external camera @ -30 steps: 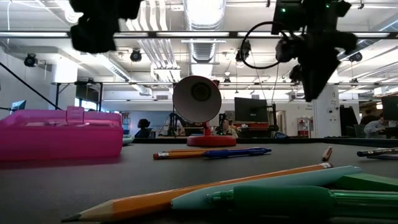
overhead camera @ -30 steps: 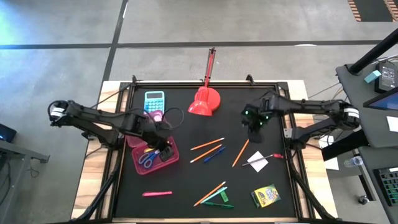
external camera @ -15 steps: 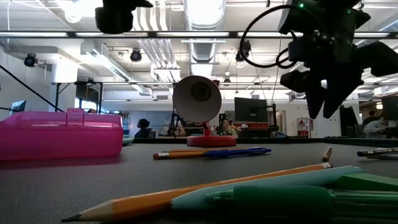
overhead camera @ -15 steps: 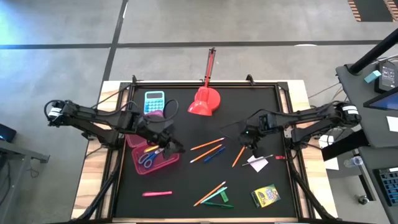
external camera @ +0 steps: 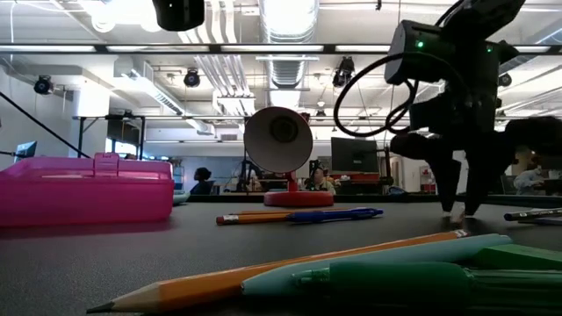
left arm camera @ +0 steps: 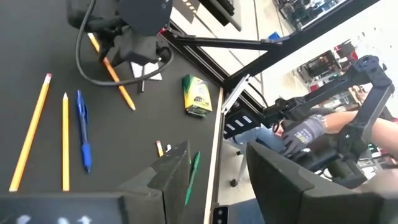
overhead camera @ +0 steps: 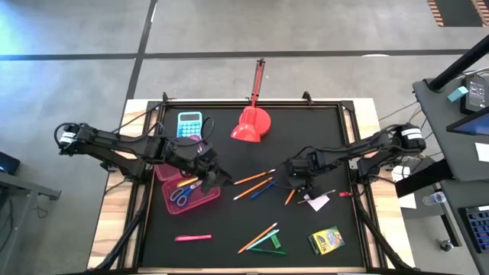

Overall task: Pack school essentials
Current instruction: Put the orange pencil into the red supply box

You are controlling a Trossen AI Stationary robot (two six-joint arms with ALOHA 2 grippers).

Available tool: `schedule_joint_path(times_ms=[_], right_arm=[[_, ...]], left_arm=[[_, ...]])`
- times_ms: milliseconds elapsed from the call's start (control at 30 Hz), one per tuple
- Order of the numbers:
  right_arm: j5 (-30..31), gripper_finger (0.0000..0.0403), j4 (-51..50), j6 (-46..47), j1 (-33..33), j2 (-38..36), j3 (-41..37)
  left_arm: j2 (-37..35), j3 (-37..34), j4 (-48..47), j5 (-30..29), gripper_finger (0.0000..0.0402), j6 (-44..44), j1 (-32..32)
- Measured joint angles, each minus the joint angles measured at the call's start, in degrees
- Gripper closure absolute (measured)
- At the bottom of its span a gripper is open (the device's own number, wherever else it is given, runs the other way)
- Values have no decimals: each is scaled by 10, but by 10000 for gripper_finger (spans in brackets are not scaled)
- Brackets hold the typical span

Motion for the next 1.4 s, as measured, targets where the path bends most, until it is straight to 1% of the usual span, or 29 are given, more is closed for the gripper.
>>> schedule_joint_path(times_ms=[200,367,467,633,767,867,967,1067,1100,1167,1267,1400], right_arm=[[2,294,7,-14,0,32,2],[2,299,7,16,0,53,2],[1,322,4,44,0,71,1],[-2,384,-10,85,0,104,2],[-18,390,-14,120,0,107,3],[-23,391,-19,144,0,75,1],[-28,392,-31,168,-1,16,2],[-63,393,-67,211,0,-47,-6],[-71,393,-57,228,0,-70,-4],[-74,393,-44,264,0,-111,-1],[-74,393,-55,326,0,-162,-3],[-64,393,-26,387,0,-229,11]], left_arm=[[0,0,3,0,259,-1,0],[0,0,3,-9,259,-1,0],[0,0,4,-10,259,-1,0],[0,-1,4,-11,259,-1,0],[0,-3,4,-11,259,3,0],[0,-3,3,-11,259,11,0],[-1,-3,3,-11,259,31,0],[-1,-4,3,-11,259,54,0],[-1,-4,3,-11,259,63,0],[-1,-4,3,-11,259,90,0],[-1,-5,4,-13,259,145,0],[2,-5,4,-59,259,241,-1]])
